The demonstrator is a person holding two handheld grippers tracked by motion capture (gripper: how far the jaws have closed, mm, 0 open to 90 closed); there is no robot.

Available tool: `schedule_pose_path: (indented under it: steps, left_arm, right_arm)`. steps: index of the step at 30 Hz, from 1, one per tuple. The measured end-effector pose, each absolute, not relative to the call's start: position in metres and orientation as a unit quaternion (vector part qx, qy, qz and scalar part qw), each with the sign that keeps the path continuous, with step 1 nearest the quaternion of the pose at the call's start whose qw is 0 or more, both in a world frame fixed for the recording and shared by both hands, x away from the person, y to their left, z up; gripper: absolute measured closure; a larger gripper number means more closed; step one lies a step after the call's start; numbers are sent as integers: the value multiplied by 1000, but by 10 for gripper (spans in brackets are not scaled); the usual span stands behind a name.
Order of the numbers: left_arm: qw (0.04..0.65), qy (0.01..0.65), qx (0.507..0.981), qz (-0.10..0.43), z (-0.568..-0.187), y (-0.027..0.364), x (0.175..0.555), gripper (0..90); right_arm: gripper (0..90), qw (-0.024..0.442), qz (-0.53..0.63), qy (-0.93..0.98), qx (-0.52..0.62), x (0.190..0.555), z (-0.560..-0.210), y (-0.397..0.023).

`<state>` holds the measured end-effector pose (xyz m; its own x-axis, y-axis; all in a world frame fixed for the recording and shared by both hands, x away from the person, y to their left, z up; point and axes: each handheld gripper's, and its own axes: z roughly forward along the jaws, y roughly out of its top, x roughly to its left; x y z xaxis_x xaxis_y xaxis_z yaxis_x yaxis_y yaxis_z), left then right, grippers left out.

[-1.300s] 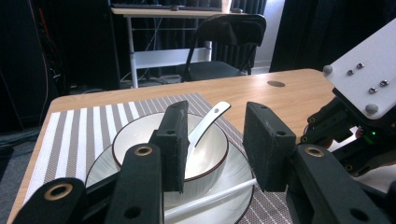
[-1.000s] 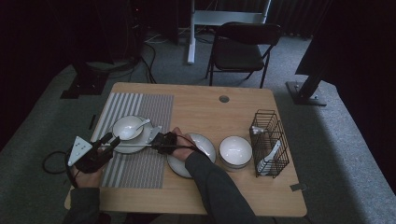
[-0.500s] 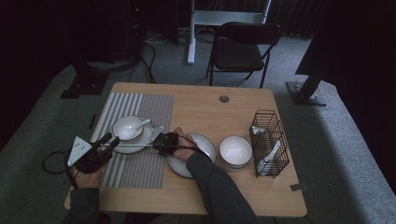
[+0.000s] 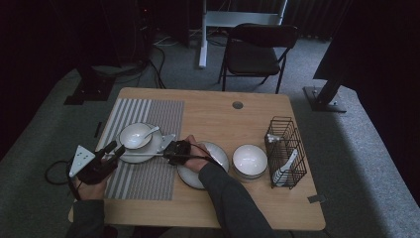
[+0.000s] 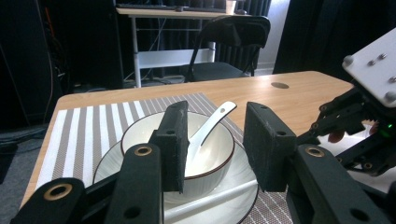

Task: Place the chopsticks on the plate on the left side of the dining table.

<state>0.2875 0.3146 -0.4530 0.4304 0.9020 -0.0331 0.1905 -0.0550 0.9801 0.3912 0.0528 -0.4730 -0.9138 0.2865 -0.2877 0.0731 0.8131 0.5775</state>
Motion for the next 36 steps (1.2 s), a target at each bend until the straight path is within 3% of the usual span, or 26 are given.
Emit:
schedule_pose_path:
  steps: [20,36]
  left_arm:
    - [546,409,660,315,-451,302,292,609]
    - [555,385,677,293,-442,278,303,605]
  right_arm:
    - [643,242,351,899,101,351,-433,19]
    - [655,261,371,882,126,323,-435,-20]
